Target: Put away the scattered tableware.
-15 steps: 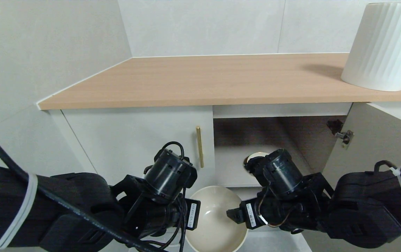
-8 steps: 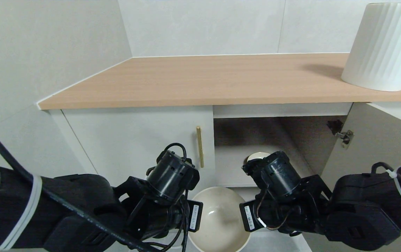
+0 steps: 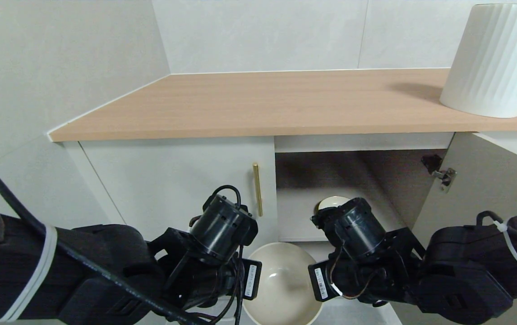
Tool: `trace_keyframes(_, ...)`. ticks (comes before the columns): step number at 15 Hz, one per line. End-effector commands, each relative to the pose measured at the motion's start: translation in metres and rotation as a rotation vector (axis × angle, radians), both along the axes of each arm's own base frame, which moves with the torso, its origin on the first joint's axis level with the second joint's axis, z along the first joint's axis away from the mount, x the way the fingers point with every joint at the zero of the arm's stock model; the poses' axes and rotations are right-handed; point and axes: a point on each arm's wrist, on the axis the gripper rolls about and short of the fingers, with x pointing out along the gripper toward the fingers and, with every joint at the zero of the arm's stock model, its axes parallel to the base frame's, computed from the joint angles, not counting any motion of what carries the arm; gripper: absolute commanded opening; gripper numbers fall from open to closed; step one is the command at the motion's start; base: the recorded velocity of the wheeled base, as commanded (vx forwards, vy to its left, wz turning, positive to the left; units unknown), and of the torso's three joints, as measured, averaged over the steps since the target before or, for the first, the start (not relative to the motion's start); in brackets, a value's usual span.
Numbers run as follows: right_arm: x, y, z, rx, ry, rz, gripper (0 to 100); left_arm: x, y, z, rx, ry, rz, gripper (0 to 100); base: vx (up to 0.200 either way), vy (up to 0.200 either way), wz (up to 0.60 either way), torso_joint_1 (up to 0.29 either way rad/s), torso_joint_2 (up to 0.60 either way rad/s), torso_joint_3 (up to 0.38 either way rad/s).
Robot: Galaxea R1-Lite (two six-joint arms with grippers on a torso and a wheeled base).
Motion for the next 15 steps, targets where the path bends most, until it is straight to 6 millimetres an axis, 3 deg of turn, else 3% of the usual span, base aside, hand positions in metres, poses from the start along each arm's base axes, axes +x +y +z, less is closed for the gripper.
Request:
trace_keyframes(1,0.000,0.000,-0.002,-0.005,0.004,-0.001,0,0.000,0.000,0.000,0.001,0.000,0.001,0,0.000,0.000,0.00,0.000,0.00,0.000)
trace_keyframes(2,0.000,0.000,-0.002,-0.005,0.004,-0.001,0,0.000,0.000,0.000,0.000,-0.001,0.001,0,0.000,0.000,0.00,0.000,0.00,0.000)
trace_keyframes(3,0.000,0.000,-0.002,-0.005,0.004,-0.001,0,0.000,0.000,0.000,0.000,-0.001,0.001,100,0.000,0.000,0.00,0.000,0.00,0.000)
trace_keyframes(11,0.004,-0.001,-0.015,-0.043,0.035,-0.008,0,-0.001,0.001,0.002,-0.005,-0.005,0.002,100,0.000,0.000,0.00,0.000,0.00,0.000)
trace_keyframes(15,0.038,-0.029,-0.033,-0.082,0.066,-0.143,0,-0.001,0.001,0.004,-0.011,-0.009,0.006,100,0.000,0.000,0.00,0.000,0.00,0.000)
